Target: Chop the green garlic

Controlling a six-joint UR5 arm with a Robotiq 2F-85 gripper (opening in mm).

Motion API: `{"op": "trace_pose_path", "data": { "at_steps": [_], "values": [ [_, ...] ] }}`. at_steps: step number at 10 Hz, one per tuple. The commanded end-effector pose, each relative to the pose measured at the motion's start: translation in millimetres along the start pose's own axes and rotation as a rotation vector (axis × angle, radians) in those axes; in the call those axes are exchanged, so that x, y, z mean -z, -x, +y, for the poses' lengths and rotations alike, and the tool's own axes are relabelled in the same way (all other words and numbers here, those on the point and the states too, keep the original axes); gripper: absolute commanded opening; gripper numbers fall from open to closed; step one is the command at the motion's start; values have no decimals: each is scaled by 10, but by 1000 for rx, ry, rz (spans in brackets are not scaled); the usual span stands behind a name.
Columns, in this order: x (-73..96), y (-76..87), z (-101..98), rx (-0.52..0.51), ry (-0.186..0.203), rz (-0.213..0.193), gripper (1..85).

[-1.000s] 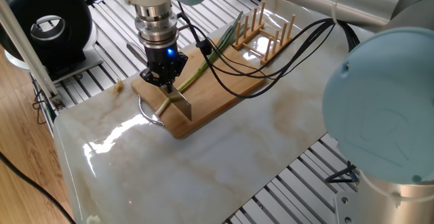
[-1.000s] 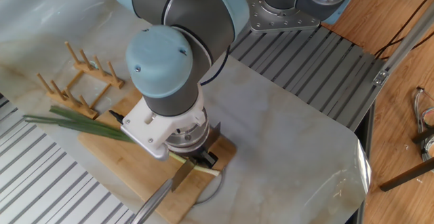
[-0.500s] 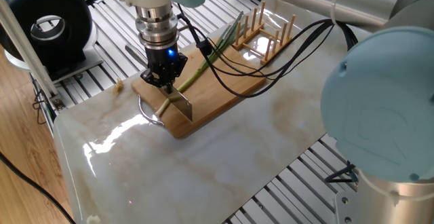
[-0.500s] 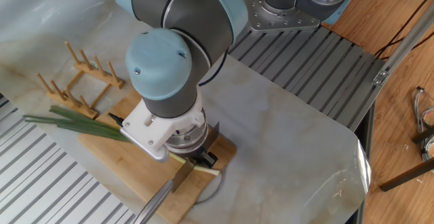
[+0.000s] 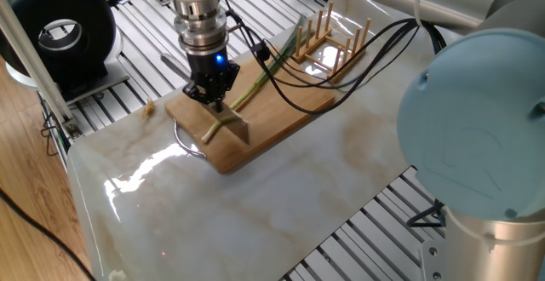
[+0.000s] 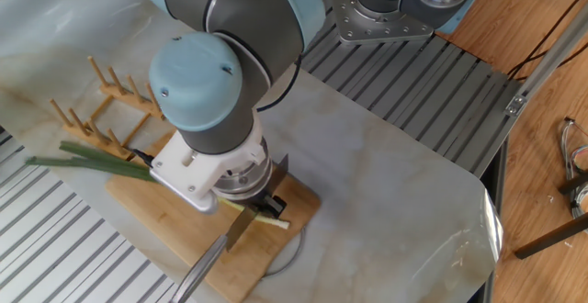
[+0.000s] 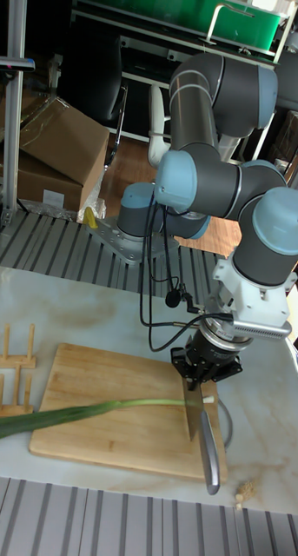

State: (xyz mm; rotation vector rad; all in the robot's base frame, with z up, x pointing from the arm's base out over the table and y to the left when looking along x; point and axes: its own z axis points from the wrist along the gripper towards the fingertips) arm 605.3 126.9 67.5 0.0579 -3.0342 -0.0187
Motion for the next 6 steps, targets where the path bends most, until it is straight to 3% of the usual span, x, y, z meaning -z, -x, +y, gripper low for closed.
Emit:
{"op": "trace_pose_path", "data": {
  "at_steps": [1,6],
  "values": [
    [-3,14,-32,-11,8,1,13],
    [-47,16,63,-20,27,-4,13]
  ]
}}
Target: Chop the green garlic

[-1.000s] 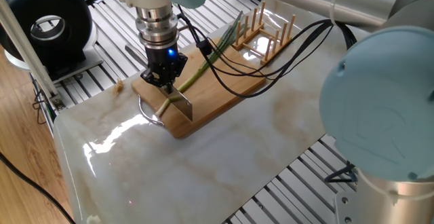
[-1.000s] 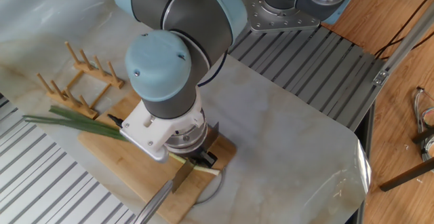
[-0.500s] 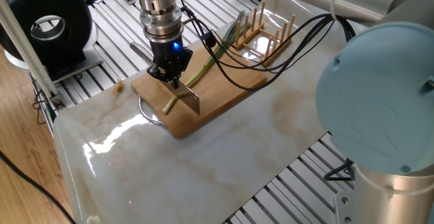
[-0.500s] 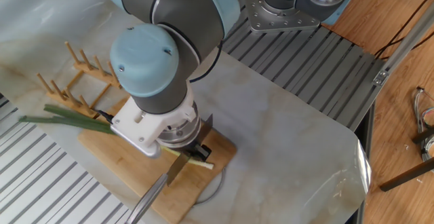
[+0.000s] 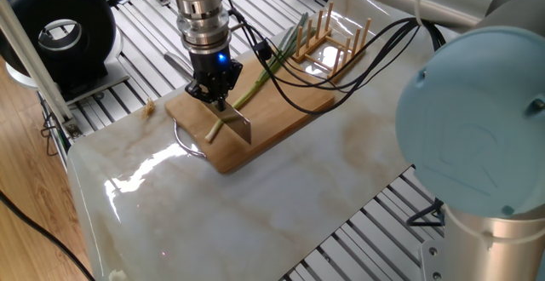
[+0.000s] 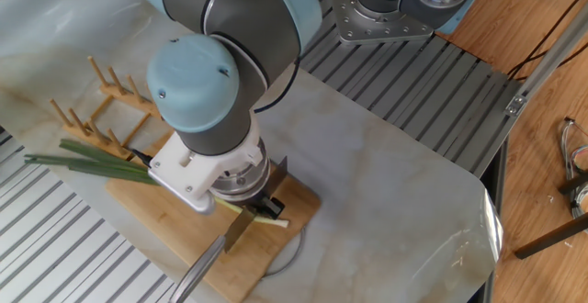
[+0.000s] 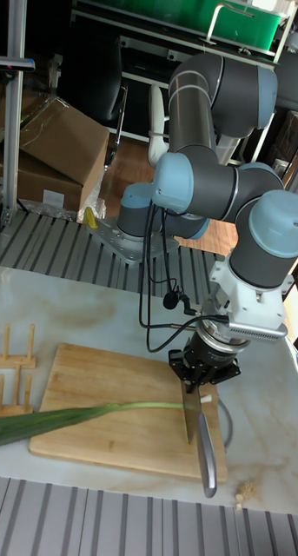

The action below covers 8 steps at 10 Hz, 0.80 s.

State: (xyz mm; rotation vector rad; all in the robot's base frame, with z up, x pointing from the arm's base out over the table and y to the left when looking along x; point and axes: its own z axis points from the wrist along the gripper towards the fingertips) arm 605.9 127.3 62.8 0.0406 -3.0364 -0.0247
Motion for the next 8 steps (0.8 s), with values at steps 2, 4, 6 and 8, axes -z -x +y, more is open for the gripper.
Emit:
{"op": "trace_pose_path", "data": {
  "at_steps": [2,4,6,8],
  "values": [
    [-7,0,36,17,15,1,13],
    [-58,-10,-51,68,-4,10,13],
    [-74,3,-26,68,2,2,13],
    [47,-1,-41,71,2,-9,13]
  ]
}}
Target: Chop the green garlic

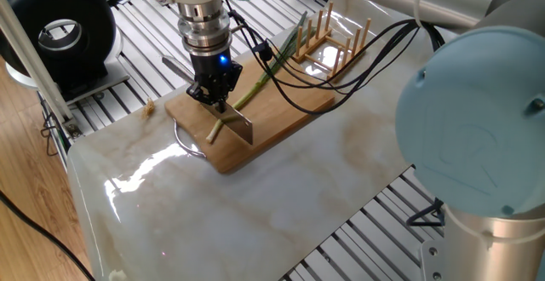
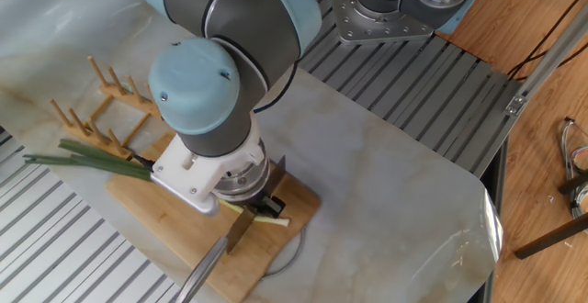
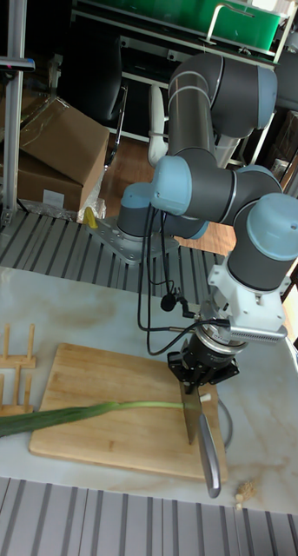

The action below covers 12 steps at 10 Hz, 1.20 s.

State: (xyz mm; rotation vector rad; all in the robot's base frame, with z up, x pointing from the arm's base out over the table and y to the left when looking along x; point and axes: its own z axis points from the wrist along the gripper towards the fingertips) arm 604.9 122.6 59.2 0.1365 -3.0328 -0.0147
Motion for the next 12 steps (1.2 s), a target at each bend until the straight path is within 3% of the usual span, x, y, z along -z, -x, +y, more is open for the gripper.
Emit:
{"op": "trace_pose_path", "data": {
  "at_steps": [1,4,8,12],
  "values": [
    [155,40,-32,13,15,-25,13],
    [64,168,89,-20,62,-56,13],
    [-41,205,134,-36,55,-72,13],
    [139,114,34,-17,67,-31,13]
  ]
}}
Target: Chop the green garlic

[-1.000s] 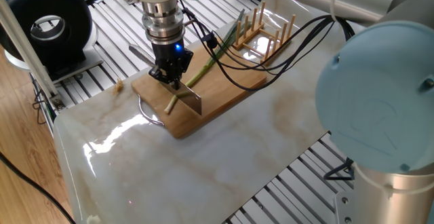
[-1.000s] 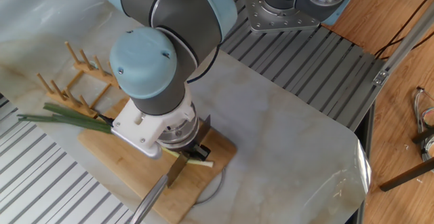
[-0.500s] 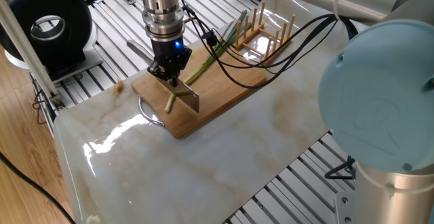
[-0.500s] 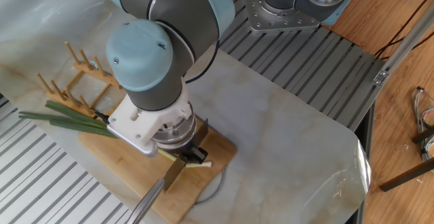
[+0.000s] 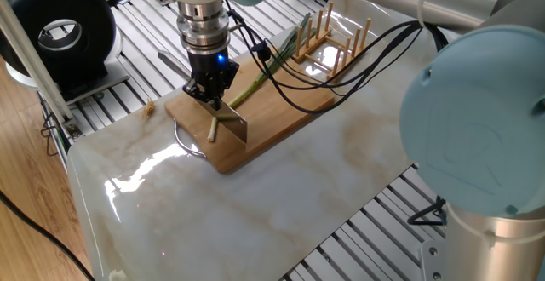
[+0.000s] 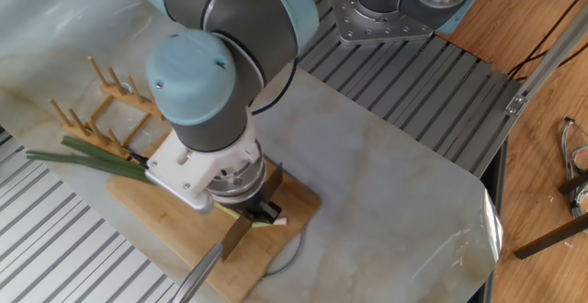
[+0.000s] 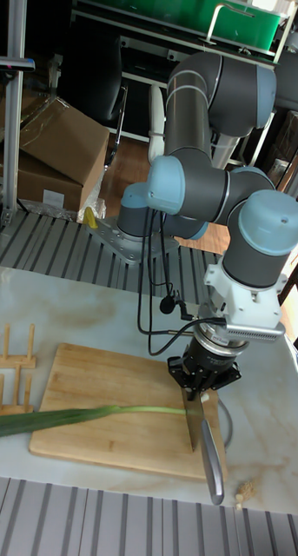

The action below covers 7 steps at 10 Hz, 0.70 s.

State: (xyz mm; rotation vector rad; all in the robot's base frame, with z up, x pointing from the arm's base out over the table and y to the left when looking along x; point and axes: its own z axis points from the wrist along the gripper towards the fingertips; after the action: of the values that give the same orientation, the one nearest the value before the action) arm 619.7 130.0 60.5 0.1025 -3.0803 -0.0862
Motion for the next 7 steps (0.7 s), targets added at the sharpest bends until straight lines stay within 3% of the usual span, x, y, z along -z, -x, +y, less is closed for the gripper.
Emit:
{"op": "trace_pose_path", "data": {
  "at_steps": [1,7],
  "values": [
    [186,-70,-61,7,23,34,13],
    [39,-66,48,-29,5,20,13]
  ]
}}
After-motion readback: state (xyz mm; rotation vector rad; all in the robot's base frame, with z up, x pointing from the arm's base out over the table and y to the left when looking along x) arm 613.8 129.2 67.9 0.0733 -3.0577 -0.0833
